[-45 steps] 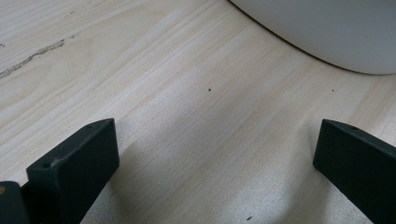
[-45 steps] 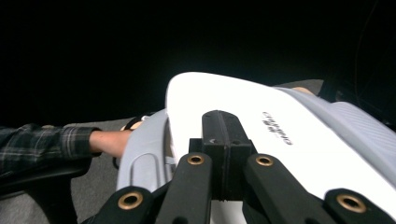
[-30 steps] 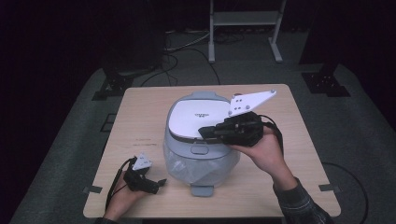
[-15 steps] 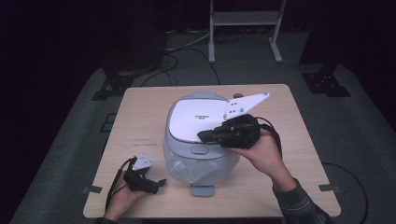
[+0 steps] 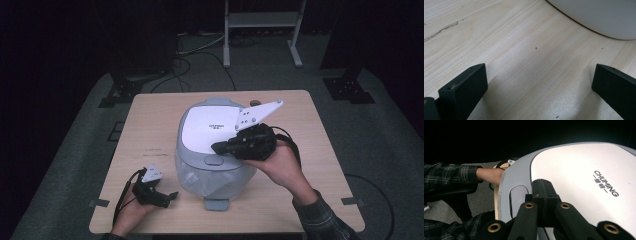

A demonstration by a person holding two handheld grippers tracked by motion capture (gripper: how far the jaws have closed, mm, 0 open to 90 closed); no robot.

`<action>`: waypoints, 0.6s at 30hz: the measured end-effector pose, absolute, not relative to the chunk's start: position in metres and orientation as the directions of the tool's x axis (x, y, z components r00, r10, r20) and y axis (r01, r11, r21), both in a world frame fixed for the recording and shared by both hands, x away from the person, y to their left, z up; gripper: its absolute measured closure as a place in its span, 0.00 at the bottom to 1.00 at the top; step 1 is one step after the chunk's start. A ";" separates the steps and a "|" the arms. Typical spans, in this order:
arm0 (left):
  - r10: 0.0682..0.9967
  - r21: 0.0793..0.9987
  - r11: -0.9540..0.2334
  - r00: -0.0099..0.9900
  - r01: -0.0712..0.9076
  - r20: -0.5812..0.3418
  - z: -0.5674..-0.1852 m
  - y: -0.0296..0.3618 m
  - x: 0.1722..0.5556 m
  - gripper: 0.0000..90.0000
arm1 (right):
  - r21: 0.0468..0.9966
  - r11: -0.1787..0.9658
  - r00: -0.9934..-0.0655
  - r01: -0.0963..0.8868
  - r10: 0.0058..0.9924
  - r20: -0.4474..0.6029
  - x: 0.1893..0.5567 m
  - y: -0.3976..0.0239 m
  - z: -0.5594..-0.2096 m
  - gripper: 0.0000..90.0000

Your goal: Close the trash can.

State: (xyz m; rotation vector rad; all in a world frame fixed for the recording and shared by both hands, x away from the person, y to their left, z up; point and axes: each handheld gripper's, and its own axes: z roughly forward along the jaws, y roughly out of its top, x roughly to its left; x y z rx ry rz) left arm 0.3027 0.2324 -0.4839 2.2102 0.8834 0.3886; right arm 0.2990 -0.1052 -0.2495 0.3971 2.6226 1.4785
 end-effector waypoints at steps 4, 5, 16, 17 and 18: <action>0.693 0.714 -0.511 0.721 0.478 0.014 -0.484 0.232 0.303 0.00 | 0.869 0.464 -0.959 0.174 0.280 0.043 0.300 -0.108 -0.250 0.99; 0.693 0.714 -0.511 0.721 0.478 0.013 -0.484 0.232 0.303 0.00 | 0.875 0.450 -0.957 0.181 0.285 0.051 0.301 -0.109 -0.250 0.95; 0.690 0.715 -0.513 0.723 0.476 0.014 -0.484 0.233 0.301 0.00 | 0.915 0.351 -0.925 0.199 0.376 0.057 0.302 -0.133 -0.245 0.60; 0.689 0.714 -0.515 0.724 0.475 0.016 -0.484 0.233 0.301 0.00 | 0.918 0.344 -0.922 0.199 0.383 0.056 0.301 -0.136 -0.244 0.59; 0.689 0.714 -0.515 0.725 0.474 0.016 -0.484 0.233 0.301 0.00 | 0.921 0.336 -0.918 0.198 0.393 0.054 0.301 -0.140 -0.244 0.58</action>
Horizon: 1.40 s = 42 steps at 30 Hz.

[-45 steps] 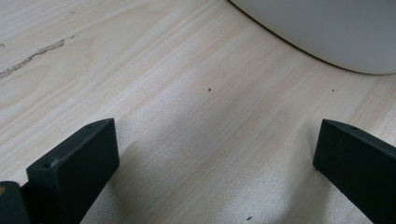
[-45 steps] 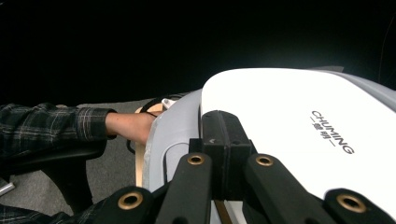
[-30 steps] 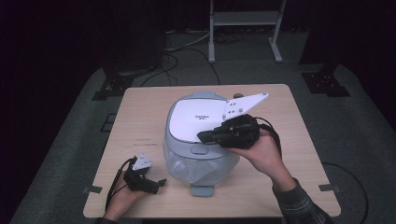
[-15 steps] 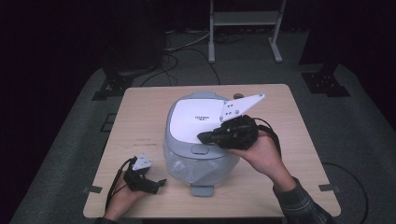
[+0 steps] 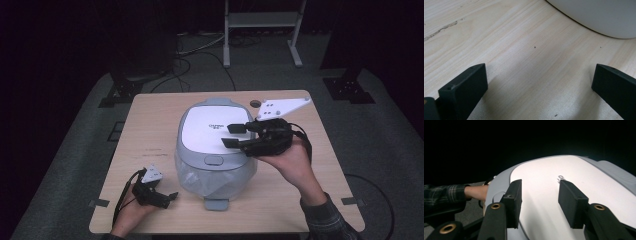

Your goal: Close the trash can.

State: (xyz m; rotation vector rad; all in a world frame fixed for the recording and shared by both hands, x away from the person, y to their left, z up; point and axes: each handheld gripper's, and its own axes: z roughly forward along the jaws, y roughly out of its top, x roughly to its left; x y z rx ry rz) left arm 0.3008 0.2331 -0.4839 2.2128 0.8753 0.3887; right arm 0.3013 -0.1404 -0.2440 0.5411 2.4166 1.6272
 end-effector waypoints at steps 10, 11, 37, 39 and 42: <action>0.688 0.714 -0.515 0.725 0.475 0.015 -0.484 0.234 0.299 0.00 | 0.934 0.287 -0.882 0.214 0.467 0.059 0.298 -0.176 -0.246 0.49; 0.689 0.713 -0.515 0.725 0.475 0.015 -0.484 0.234 0.299 0.00 | 0.935 0.282 -0.877 0.214 0.477 0.057 0.298 -0.180 -0.247 0.48; 0.681 0.711 -0.522 0.732 0.470 0.016 -0.484 0.234 0.298 0.00 | 0.885 0.272 -0.667 0.377 0.743 0.056 0.294 -0.260 -0.337 0.10; 0.681 0.712 -0.522 0.732 0.470 0.016 -0.484 0.234 0.298 0.00 | 0.881 0.275 -0.654 0.386 0.754 0.051 0.293 -0.263 -0.348 0.09; 0.681 0.712 -0.522 0.732 0.470 0.016 -0.484 0.234 0.298 0.00 | 0.863 0.288 -0.633 0.415 0.773 0.046 0.291 -0.269 -0.365 0.08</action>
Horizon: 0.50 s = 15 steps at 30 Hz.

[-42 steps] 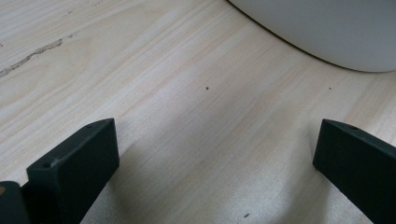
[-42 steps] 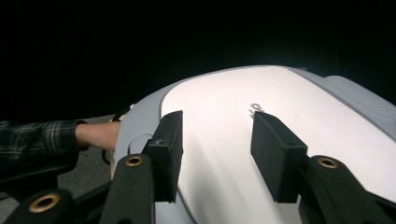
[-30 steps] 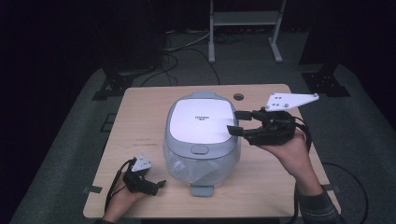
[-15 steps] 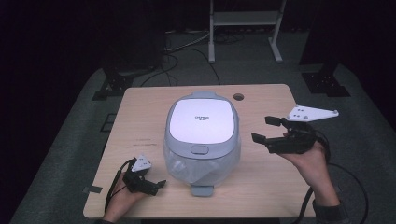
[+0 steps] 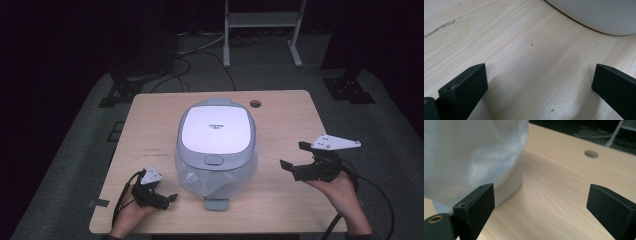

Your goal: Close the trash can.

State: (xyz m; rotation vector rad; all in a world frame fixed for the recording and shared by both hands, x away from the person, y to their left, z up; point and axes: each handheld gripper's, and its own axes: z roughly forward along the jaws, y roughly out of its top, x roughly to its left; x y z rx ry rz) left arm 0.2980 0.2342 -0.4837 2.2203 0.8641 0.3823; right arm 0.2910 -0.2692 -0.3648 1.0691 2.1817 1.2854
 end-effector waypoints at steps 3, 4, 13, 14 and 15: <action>0.681 0.711 -0.522 0.732 0.470 0.015 -0.484 0.234 0.298 0.00 | 0.841 0.300 -0.614 0.451 0.787 0.048 0.290 -0.274 -0.379 0.08; 0.681 0.711 -0.522 0.732 0.470 0.016 -0.484 0.234 0.298 0.00 | 0.837 0.301 -0.611 0.456 0.790 0.048 0.290 -0.276 -0.385 0.08; 0.681 0.714 -0.519 0.732 0.470 0.013 -0.484 0.234 0.298 0.00 | 0.795 0.326 -0.570 0.512 0.821 0.031 0.287 -0.286 -0.427 0.08; 0.680 0.713 -0.521 0.733 0.469 0.014 -0.484 0.234 0.298 0.00 | 0.791 0.331 -0.567 0.515 0.823 0.025 0.287 -0.286 -0.432 0.08; 0.680 0.713 -0.521 0.734 0.469 0.015 -0.484 0.234 0.298 0.00 | 0.786 0.338 -0.566 0.518 0.824 0.019 0.286 -0.287 -0.436 0.08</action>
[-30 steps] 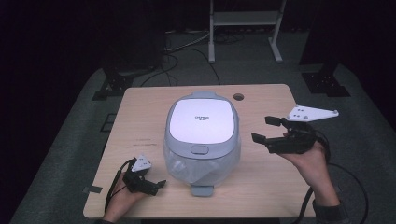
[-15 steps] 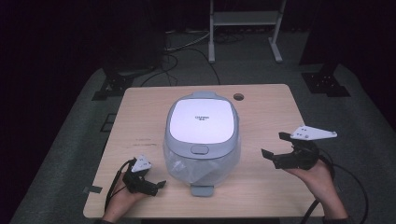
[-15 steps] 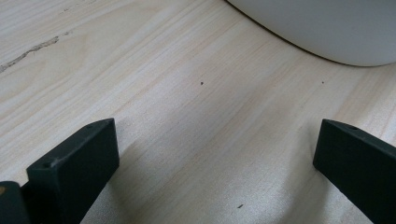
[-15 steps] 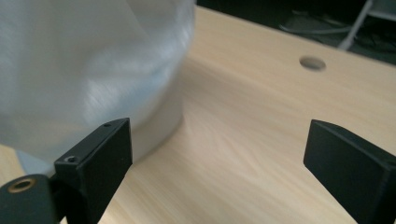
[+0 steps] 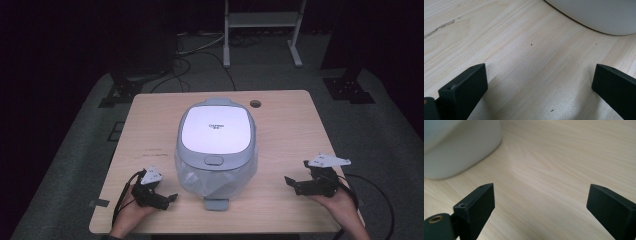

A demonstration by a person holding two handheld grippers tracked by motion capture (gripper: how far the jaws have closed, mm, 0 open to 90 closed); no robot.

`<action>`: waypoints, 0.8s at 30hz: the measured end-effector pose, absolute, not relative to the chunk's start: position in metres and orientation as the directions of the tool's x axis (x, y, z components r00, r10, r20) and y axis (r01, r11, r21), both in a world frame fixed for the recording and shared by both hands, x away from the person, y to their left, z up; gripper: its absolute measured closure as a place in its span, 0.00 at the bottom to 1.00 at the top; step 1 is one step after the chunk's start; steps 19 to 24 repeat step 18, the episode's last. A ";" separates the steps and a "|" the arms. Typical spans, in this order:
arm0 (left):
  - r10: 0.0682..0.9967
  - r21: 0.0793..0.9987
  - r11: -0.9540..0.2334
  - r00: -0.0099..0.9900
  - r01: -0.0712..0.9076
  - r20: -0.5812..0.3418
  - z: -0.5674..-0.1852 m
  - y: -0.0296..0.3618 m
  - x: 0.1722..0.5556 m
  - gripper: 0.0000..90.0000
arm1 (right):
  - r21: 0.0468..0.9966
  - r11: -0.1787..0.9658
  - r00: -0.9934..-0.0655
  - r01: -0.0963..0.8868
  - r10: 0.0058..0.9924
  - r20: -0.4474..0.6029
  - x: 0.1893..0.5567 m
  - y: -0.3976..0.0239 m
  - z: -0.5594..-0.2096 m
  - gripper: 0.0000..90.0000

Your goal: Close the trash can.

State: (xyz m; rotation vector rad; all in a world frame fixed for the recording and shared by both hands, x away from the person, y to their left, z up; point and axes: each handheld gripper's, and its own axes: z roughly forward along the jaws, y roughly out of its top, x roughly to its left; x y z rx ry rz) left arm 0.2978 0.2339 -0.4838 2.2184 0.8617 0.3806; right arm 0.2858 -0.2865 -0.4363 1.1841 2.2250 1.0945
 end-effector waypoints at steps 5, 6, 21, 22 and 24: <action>0.678 0.713 -0.522 0.735 0.468 0.015 -0.484 0.234 0.298 0.00 | 0.761 0.359 -0.556 0.540 0.831 0.002 0.284 -0.289 -0.454 0.08; 0.678 0.713 -0.523 0.735 0.468 0.015 -0.484 0.234 0.298 0.00 | 0.758 0.362 -0.555 0.543 0.832 0.001 0.284 -0.290 -0.457 0.08; 0.678 0.713 -0.523 0.735 0.468 0.015 -0.484 0.234 0.298 0.00 | 0.733 0.357 -0.519 0.579 0.855 -0.007 0.288 -0.293 -0.479 0.08; 0.678 0.713 -0.523 0.735 0.468 0.015 -0.484 0.234 0.298 0.00 | 0.733 0.357 -0.519 0.579 0.855 -0.007 0.288 -0.293 -0.479 0.08; 0.678 0.713 -0.523 0.735 0.468 0.015 -0.484 0.234 0.298 0.00 | 0.733 0.357 -0.519 0.579 0.855 -0.007 0.288 -0.293 -0.479 0.08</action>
